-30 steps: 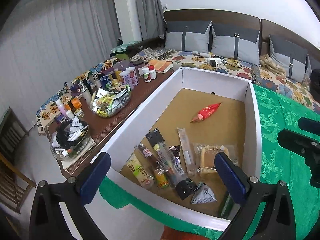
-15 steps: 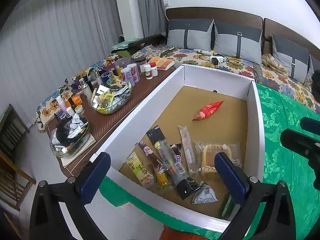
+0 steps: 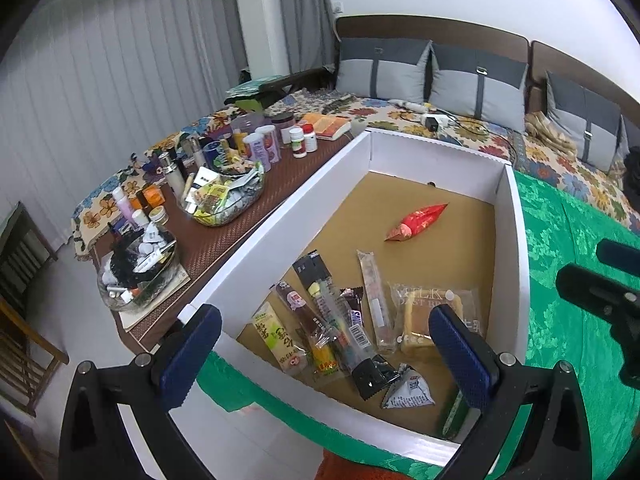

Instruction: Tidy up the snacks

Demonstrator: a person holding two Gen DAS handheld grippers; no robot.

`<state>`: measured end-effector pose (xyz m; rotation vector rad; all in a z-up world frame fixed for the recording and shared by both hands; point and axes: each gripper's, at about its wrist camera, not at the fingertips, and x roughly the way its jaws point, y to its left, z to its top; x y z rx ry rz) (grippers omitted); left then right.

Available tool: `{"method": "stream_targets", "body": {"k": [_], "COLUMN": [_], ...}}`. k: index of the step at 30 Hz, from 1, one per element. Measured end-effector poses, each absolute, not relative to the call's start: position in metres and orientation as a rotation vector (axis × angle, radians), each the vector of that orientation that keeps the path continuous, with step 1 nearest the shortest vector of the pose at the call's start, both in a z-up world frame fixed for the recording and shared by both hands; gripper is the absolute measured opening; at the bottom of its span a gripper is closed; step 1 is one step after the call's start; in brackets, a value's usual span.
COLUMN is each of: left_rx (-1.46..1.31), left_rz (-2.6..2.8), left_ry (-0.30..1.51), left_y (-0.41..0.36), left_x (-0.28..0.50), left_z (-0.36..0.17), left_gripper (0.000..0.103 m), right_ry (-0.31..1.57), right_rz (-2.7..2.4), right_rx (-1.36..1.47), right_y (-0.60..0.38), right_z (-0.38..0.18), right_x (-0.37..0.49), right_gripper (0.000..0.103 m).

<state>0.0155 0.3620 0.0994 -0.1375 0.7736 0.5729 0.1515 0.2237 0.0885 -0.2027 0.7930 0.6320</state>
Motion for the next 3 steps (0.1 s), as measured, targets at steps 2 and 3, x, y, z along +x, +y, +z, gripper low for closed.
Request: {"method": "stream_targets", "body": {"k": [2,3], "left_rx": [-0.138,-0.137], "left_rz": [0.585,0.593], "left_ry": [0.763,0.754], "left_y": [0.3616,0.3616], "left_x": [0.0135,0.0126], "left_z": [0.1004,0.1013], "left_gripper": [0.103,0.103], "right_ry": [0.796,0.799], "right_rz": [0.630,0.630], "right_rx": [-0.207,-0.208], "right_y": [0.2247,0.2250], "right_z": [0.0869,0.0866], "right_x": [0.1517,0.1522], "right_gripper": [0.082,0.082]}}
